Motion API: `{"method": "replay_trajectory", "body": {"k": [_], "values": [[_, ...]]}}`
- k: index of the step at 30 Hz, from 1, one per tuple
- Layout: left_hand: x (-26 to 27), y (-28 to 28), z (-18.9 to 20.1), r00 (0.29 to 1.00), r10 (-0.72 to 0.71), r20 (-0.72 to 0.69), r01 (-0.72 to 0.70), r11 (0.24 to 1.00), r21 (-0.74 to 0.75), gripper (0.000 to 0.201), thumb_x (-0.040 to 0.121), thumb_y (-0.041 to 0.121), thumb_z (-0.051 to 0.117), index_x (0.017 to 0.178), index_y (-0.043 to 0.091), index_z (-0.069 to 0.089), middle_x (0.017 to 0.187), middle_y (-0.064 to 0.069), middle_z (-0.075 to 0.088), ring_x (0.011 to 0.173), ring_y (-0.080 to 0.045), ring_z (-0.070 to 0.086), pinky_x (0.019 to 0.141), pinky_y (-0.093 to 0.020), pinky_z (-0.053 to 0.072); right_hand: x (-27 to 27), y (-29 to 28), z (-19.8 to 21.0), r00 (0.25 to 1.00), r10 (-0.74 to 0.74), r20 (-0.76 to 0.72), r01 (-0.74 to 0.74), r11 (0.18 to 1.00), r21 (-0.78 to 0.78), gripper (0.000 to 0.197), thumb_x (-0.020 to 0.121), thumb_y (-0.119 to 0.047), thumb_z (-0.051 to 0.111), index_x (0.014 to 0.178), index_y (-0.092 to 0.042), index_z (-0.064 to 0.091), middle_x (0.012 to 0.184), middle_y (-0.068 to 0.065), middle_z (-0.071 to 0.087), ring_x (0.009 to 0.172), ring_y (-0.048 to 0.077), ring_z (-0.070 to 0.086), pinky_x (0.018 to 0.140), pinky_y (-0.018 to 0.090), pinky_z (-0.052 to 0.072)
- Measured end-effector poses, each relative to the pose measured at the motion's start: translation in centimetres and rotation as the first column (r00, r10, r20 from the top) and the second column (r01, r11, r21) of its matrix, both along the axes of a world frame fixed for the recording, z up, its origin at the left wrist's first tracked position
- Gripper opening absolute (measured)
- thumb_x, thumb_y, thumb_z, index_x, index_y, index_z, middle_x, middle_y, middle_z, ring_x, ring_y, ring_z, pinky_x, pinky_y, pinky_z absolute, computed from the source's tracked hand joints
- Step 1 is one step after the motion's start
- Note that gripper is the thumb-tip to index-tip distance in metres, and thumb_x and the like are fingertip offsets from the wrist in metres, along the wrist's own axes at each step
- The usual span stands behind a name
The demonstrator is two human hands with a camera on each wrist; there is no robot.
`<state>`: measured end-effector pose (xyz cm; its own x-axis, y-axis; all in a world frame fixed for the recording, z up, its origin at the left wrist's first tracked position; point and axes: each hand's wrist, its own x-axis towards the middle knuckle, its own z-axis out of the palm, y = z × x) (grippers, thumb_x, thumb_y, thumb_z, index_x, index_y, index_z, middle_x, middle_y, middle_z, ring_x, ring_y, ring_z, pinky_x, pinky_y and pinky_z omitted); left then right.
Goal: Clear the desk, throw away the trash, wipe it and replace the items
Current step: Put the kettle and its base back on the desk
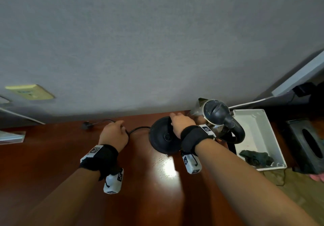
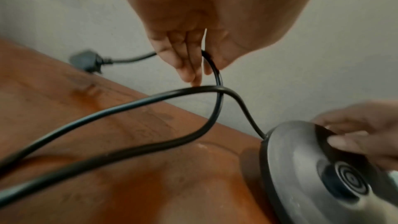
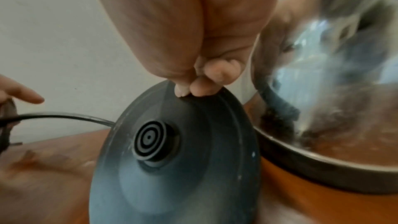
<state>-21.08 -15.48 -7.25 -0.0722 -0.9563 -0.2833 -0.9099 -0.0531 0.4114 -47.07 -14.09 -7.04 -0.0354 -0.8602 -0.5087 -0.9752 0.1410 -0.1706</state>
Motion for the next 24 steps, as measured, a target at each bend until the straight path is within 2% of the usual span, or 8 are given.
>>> {"method": "replay_trajectory", "body": {"k": [4,7,11,14,17,19,22,24], "values": [[-0.1,0.1,-1.4,0.997,-0.076,-0.019,0.078,0.992,0.098,0.052,0.094,0.029,0.055,0.144,0.015,0.047,0.133,-0.012,0.058,0.121,-0.029,0.054,0.1,-0.036,0.045,0.9,-1.6,-1.1,0.998,-0.065,0.021,0.064,0.997,0.051,0.039,0.095,-0.007,0.045,0.133,-0.003,0.043,0.133,0.022,0.047,0.116,0.043,0.055,0.093,0.047,0.048],[-0.6,-0.1,-3.1,0.977,-0.212,0.032,0.203,0.963,0.176,0.068,0.094,0.038,0.058,0.153,0.019,0.03,0.144,-0.011,0.047,0.134,-0.029,0.04,0.108,-0.038,0.037,1.1,-2.1,-2.4,0.988,-0.14,0.068,0.138,0.99,0.041,0.04,0.093,-0.005,0.047,0.133,-0.003,0.042,0.136,0.023,0.044,0.116,0.042,0.056,0.093,0.045,0.047],[-1.3,-0.7,-4.9,0.94,-0.324,0.108,0.298,0.933,0.203,0.066,0.094,0.021,0.05,0.155,0.019,0.023,0.146,-0.011,0.042,0.131,-0.03,0.038,0.107,-0.039,0.038,1.4,-1.4,-3.9,0.954,-0.237,0.181,0.235,0.971,0.034,0.047,0.093,-0.005,0.047,0.139,-0.007,0.036,0.138,0.02,0.038,0.115,0.04,0.055,0.097,0.045,0.048],[-1.5,-0.8,-5.5,0.945,-0.311,0.099,0.284,0.933,0.222,0.069,0.09,0.011,0.049,0.154,0.018,0.025,0.148,-0.011,0.038,0.132,-0.032,0.035,0.11,-0.038,0.036,1.6,0.7,-4.2,0.927,-0.251,0.278,0.288,0.952,-0.102,0.042,0.098,-0.018,0.047,0.138,-0.01,0.037,0.137,0.017,0.039,0.111,0.037,0.056,0.095,0.045,0.049],[-2.0,-1.0,-5.4,0.943,-0.306,0.129,0.277,0.939,0.205,0.069,0.09,0.018,0.048,0.154,0.02,0.024,0.15,-0.008,0.036,0.133,-0.031,0.034,0.107,-0.043,0.038,1.5,3.1,-3.6,0.917,-0.226,0.329,0.309,0.924,-0.227,0.045,0.097,-0.03,0.052,0.137,-0.014,0.039,0.136,0.01,0.04,0.117,0.03,0.052,0.098,0.04,0.048],[-2.4,-1.3,-5.3,0.937,-0.307,0.166,0.277,0.943,0.182,0.067,0.092,0.025,0.046,0.155,0.021,0.023,0.151,-0.006,0.036,0.134,-0.03,0.034,0.103,-0.042,0.04,1.4,4.7,-3.3,0.935,-0.202,0.293,0.271,0.938,-0.218,0.055,0.092,-0.043,0.058,0.138,-0.019,0.038,0.137,0.004,0.04,0.122,0.025,0.046,0.102,0.037,0.046],[-2.9,-1.6,-5.0,0.922,-0.326,0.211,0.293,0.94,0.174,0.07,0.091,0.031,0.046,0.155,0.022,0.02,0.152,-0.003,0.037,0.135,-0.028,0.033,0.102,-0.041,0.039,1.3,6.4,-3.6,0.983,-0.123,0.137,0.143,0.979,-0.147,0.079,0.08,-0.063,0.063,0.142,-0.024,0.034,0.14,0.001,0.04,0.126,0.023,0.04,0.102,0.038,0.044],[-3.1,-1.7,-4.8,0.909,-0.343,0.237,0.308,0.936,0.172,0.073,0.089,0.033,0.048,0.155,0.024,0.019,0.152,-0.001,0.036,0.135,-0.027,0.033,0.102,-0.041,0.038,1.3,6.9,-4.0,0.996,-0.079,0.045,0.084,0.989,-0.119,0.092,0.071,-0.069,0.067,0.143,-0.024,0.031,0.14,0.001,0.041,0.125,0.025,0.039,0.1,0.039,0.044]]}}
